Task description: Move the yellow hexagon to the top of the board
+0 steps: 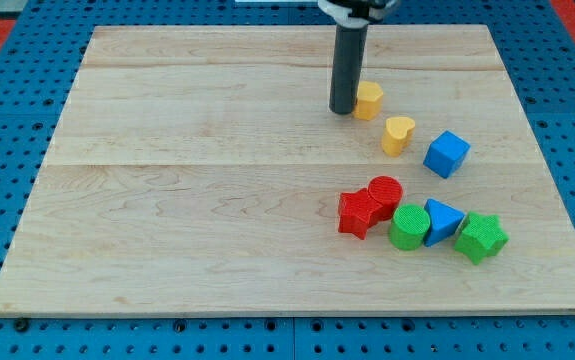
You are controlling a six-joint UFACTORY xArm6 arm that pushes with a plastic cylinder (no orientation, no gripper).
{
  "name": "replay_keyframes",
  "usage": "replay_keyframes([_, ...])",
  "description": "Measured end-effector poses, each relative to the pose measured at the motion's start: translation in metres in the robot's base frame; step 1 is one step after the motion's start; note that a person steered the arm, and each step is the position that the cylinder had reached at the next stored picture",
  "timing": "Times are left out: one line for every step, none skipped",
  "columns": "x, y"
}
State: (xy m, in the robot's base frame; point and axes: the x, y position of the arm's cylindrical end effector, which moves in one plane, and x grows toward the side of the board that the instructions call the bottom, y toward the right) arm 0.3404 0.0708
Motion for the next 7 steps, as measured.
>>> replay_keyframes([-0.027,0.071])
replay_keyframes([0.006,0.064])
replay_keyframes([0.007,0.132])
replay_keyframes([-0.053,0.145])
replay_keyframes([-0.035,0.157])
replay_keyframes([0.019,0.157])
replay_keyframes([-0.011,0.1])
